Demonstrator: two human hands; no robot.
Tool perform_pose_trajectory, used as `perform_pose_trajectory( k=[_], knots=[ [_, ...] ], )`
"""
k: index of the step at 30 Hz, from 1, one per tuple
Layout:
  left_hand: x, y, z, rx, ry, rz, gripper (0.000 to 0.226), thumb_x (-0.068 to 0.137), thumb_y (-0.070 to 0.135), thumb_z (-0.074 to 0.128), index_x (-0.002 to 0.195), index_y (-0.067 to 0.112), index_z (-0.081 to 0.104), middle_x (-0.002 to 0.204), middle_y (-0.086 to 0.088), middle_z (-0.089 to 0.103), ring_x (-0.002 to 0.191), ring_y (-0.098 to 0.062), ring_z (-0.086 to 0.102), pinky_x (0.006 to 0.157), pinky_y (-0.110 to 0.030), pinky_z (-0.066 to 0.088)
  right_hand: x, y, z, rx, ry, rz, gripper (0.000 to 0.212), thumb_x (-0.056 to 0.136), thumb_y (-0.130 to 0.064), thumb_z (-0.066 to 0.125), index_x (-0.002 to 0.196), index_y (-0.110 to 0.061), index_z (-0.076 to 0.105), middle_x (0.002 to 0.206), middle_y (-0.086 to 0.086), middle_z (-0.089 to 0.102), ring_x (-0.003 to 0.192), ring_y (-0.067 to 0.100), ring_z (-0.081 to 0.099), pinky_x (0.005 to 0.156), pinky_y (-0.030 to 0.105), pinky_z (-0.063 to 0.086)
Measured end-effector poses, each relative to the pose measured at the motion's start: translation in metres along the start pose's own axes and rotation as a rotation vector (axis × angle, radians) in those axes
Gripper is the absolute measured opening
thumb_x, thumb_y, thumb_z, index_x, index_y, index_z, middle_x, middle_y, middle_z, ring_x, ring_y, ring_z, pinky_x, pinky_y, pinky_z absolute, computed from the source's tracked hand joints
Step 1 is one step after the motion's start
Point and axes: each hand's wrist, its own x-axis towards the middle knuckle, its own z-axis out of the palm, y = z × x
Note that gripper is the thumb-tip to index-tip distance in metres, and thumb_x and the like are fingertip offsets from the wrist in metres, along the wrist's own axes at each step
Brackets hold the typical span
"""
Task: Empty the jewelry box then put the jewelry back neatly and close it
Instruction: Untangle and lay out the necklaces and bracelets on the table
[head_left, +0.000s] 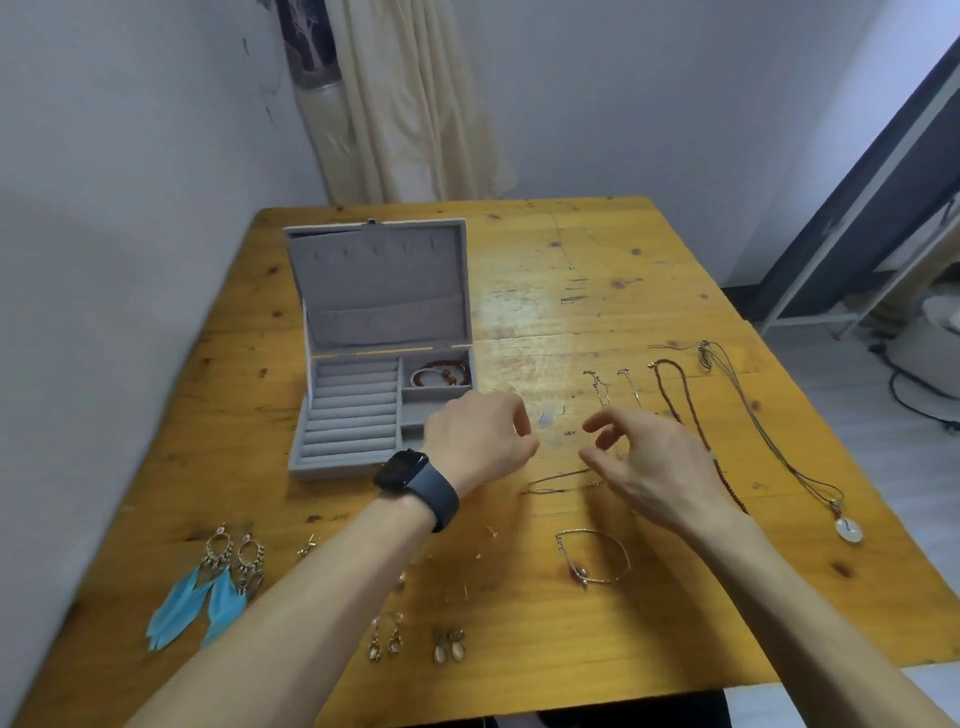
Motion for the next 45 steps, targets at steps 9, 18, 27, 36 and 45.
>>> perform_pose_trajectory(
  k=[9,18,27,36,45],
  knots=[
    [0.0,-0.115,-0.005,0.062,0.355,-0.143,0.048,0.099,0.042,0.045,0.145,0.027,0.045,0.144,0.0,0.052,0.133,-0.021,0.043,0.106,-0.041,0.041,0.062,-0.076,0.031,0.094,0.067,-0.162,0.023,0.092,-0.051,0.059,0.109,-0.037,0.067,0.098,-0.021,0.061,0.085,0.005,0.059,0.074,0.029,0.054],
    [0.001,-0.128,0.007,0.009,0.246,-0.167,0.06,0.103,0.051,0.022,0.158,0.028,0.019,0.166,0.005,0.012,0.153,-0.015,0.003,0.124,-0.045,0.005,0.129,-0.136,0.069,-0.285,-0.035,-0.034,0.031,0.087,-0.042,0.053,0.096,-0.02,0.072,0.097,0.004,0.072,0.092,0.032,0.067,0.068,0.033,0.049],
    [0.0,-0.133,0.008,-0.045,0.277,-0.154,0.059,0.103,0.049,0.026,0.157,0.026,0.023,0.165,0.004,0.016,0.153,-0.016,0.006,0.124,-0.047,0.007,0.13,-0.138,0.075,-0.137,-0.043,0.019,0.018,0.09,-0.038,0.062,0.096,-0.024,0.071,0.09,0.0,0.069,0.083,0.026,0.063,0.064,0.029,0.043],
    [-0.003,-0.125,-0.007,-0.453,0.285,-0.038,0.075,0.083,0.058,0.055,0.151,0.038,0.033,0.149,0.005,0.047,0.142,-0.016,0.031,0.118,-0.044,0.025,0.067,-0.102,0.039,0.635,0.052,-0.048,0.005,0.087,-0.034,0.076,0.088,-0.032,0.072,0.087,-0.015,0.074,0.085,0.002,0.069,0.076,0.031,0.055],
    [-0.001,-0.063,-0.021,-0.651,0.031,0.151,0.02,0.094,0.042,0.064,0.103,0.027,0.073,0.088,0.015,0.073,0.083,0.004,0.065,0.078,-0.023,0.057,0.023,-0.056,0.011,0.716,0.086,-0.022,0.009,0.088,-0.03,0.074,0.096,-0.025,0.073,0.089,-0.011,0.074,0.082,0.008,0.07,0.066,0.021,0.054]
  ],
)
